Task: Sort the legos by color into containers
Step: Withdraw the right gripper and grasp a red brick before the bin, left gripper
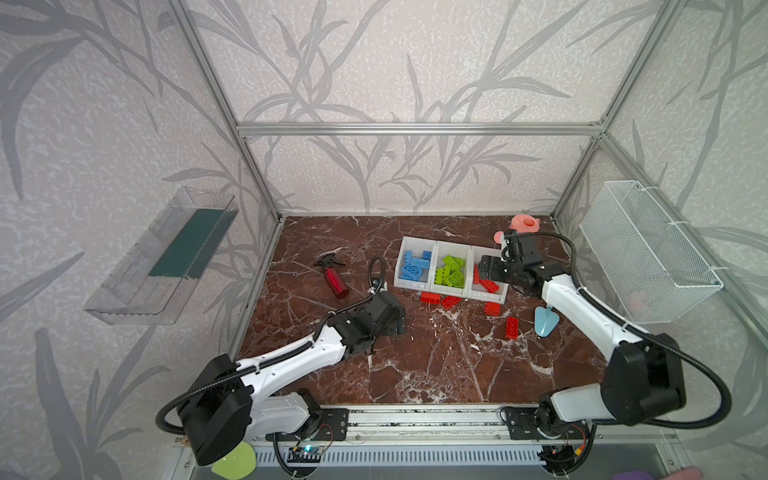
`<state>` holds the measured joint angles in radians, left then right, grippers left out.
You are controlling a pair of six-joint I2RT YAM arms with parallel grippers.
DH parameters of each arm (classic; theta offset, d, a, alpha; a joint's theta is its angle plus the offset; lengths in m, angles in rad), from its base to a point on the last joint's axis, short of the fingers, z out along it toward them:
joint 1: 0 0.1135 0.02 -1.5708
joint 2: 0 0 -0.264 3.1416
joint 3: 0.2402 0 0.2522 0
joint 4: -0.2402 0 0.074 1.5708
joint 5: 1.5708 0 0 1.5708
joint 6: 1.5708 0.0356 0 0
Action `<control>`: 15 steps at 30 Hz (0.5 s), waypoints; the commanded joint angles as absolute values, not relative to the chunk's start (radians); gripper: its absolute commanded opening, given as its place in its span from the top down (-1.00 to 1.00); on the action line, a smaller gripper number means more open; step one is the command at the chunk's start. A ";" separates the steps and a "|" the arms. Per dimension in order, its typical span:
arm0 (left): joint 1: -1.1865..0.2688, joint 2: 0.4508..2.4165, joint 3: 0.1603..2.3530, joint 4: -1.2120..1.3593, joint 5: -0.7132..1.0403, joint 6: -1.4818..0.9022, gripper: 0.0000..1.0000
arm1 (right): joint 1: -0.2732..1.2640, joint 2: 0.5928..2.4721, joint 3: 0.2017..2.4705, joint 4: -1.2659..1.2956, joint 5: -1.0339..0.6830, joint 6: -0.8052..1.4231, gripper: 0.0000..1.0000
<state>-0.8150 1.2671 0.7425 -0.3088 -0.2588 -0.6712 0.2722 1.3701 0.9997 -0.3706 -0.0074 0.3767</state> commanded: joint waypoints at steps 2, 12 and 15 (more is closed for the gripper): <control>-0.812 1.376 0.825 -0.275 -0.243 -0.657 -0.95 | 0.331 1.243 0.840 -0.268 -0.024 0.404 -0.85; -0.812 1.647 0.991 -0.219 -0.198 -0.617 -0.95 | 0.482 1.027 0.606 -0.205 0.104 0.413 -0.87; -0.812 1.708 1.044 -0.234 -0.192 -0.612 -0.95 | 0.482 0.974 0.567 -0.199 0.125 0.419 -0.87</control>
<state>-0.8146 1.6749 0.9951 -0.2386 -0.2039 -0.6319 0.4805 1.0206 0.5919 -0.2379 0.0818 0.4015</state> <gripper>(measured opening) 0.974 0.936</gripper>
